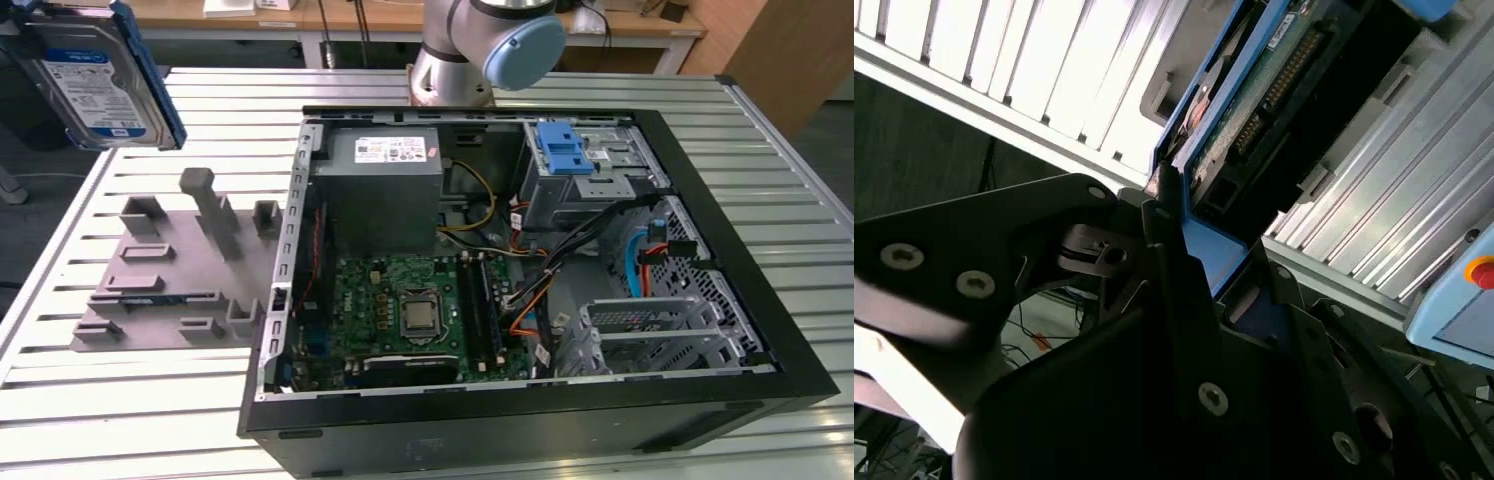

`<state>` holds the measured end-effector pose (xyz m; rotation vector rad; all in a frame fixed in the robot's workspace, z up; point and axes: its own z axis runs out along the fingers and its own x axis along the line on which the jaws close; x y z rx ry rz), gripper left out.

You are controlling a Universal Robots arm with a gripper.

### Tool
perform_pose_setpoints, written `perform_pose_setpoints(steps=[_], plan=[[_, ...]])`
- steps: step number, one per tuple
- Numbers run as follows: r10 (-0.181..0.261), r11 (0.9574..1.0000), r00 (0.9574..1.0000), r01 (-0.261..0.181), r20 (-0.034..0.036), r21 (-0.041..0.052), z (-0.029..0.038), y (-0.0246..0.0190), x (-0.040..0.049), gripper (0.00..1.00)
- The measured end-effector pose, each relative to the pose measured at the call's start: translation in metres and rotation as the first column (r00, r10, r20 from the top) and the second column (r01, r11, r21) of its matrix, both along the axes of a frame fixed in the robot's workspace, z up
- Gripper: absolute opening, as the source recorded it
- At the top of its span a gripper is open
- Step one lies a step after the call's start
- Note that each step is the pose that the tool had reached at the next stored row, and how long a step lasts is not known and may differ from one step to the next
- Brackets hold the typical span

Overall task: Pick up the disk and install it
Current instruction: 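Pick up the disk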

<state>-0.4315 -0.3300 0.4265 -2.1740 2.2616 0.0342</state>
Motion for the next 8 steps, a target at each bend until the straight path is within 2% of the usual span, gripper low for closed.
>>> perform_pose_setpoints(steps=[3, 8], plan=[[0.000, 1.0000, 1.0000, 0.000, 0.0003, 0.0000, 0.0111, 0.0000, 0.0000, 0.37], [0.000, 1.0000, 1.0000, 0.000, 0.0004, 0.0000, 0.0129, 0.0000, 0.0000, 0.37]])
